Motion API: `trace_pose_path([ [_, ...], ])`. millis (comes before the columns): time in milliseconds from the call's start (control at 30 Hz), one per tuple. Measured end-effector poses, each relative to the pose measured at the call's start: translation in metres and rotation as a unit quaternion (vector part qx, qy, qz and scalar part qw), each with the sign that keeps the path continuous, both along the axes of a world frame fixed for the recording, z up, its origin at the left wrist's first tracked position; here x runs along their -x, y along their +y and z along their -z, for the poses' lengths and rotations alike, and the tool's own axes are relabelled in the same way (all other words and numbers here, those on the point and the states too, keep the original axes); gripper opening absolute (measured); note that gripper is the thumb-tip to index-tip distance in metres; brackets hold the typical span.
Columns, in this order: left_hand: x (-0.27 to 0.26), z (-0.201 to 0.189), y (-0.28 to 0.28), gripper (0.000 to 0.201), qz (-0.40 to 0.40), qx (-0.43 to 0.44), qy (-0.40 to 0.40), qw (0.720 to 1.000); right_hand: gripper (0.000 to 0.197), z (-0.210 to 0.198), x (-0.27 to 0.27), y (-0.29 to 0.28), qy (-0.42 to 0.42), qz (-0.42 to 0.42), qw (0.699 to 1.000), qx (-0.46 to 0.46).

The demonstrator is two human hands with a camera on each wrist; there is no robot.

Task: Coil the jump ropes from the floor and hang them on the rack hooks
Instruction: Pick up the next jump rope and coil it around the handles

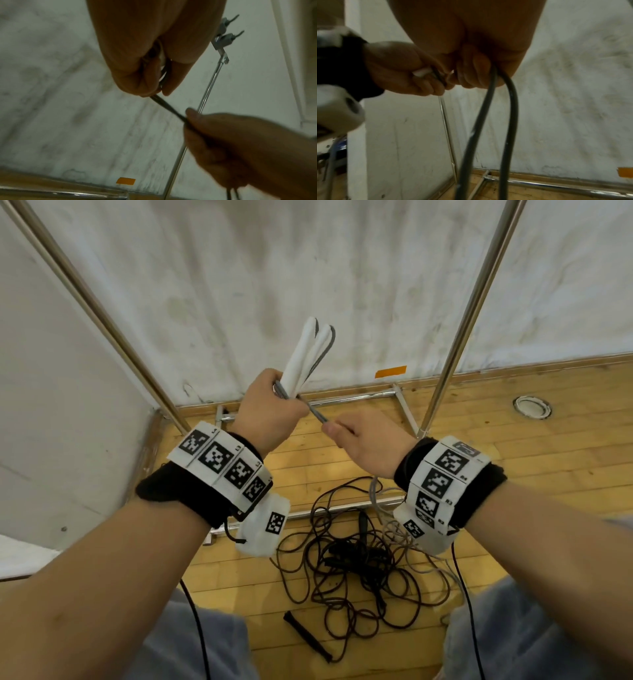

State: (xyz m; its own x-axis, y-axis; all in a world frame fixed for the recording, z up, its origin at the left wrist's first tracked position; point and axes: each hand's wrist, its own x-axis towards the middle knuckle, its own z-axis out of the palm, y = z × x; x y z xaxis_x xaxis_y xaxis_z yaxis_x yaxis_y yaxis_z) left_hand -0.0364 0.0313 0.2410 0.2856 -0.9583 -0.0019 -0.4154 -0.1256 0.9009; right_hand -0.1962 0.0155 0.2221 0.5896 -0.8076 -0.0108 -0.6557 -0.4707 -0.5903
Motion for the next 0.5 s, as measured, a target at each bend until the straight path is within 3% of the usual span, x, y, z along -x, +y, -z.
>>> trace_pose_path([
  [200, 0.001, 0.021, 0.001, 0.033, 0.038, -0.023, -0.235, 0.971, 0.038, -0.014, -0.003, 0.008, 0.021, -0.047, 0.998, -0.021],
  [333, 0.008, 0.032, 0.0, 0.023, 0.042, -0.03, -0.321, 0.946, 0.034, -0.014, -0.004, 0.015, 0.048, -0.068, 0.996, -0.019],
  [500, 0.007, 0.04, -0.003, 0.029, 0.082, -0.041, -0.371, 0.924, 0.034, -0.013, -0.006, 0.021, 0.0, -0.088, 0.994, -0.065],
])
